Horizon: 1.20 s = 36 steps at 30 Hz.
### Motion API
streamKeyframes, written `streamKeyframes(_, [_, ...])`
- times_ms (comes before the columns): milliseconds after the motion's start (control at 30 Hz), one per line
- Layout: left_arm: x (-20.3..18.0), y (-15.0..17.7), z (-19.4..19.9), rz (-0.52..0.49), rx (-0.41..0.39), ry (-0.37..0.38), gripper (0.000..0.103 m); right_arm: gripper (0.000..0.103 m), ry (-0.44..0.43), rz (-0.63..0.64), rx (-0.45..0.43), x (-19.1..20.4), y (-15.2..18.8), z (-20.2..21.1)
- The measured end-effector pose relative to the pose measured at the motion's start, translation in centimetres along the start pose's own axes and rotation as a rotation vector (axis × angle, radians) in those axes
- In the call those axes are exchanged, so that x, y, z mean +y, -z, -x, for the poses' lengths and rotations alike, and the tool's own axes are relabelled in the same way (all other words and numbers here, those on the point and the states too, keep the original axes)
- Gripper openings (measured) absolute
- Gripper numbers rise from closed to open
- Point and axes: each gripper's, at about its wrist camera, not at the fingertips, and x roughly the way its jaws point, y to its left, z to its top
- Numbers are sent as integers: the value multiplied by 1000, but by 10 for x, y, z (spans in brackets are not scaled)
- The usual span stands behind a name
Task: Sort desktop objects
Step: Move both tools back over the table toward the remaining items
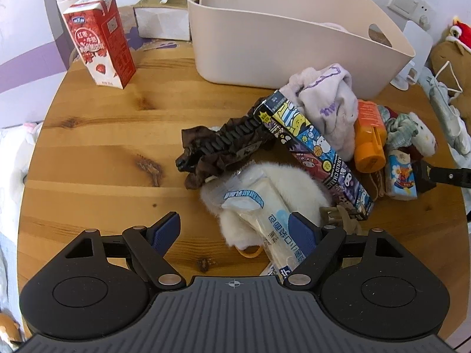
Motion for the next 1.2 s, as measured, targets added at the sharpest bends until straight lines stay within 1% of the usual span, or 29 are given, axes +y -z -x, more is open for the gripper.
streamKeyframes(100, [-2,0,-1,5,3,-3,82,103,60,5,-1,5,3,-9])
streamKeyframes(200, [-5,1,-2,4,1,-10,82,103,50,-48,4,2,2,-15])
streamKeyframes(300, [-7,1,-3,11,-18,-20,82,103,56,-34,6,3,3,-21])
streamKeyframes(400, [-10,2,-6,8,0,-15,82,103,50,-50,0,2,1,-24])
streamKeyframes(533, [-13,4,-10,11,-4,-10,82,103,73,-32,-17,5,-2,-26])
streamKeyframes(633, [-13,4,-12,34,1,-12,82,103,98,-41,-15,7,-5,-26])
streamKeyframes(767, [-9,7,-10,97,5,-11,82,103,131,-76,-13,10,-2,-22])
streamKeyframes(833, [-6,9,-10,126,7,-7,82,103,99,-98,-16,10,-1,-22])
streamKeyframes(867, [-6,9,-10,123,4,-7,82,103,88,-95,-12,12,-2,-23])
streamKeyframes(933, [-7,10,-9,98,-3,-13,82,103,111,-80,9,16,-4,-28])
streamKeyframes(1000, [-8,10,-9,83,-11,-19,82,103,122,-84,3,18,-5,-32])
streamKeyframes(1100, [-9,10,-10,101,-12,-15,82,103,144,-109,-8,19,-8,-32])
streamKeyframes(1200, [-6,12,-11,126,-14,5,82,103,182,-133,-16,19,-8,-30])
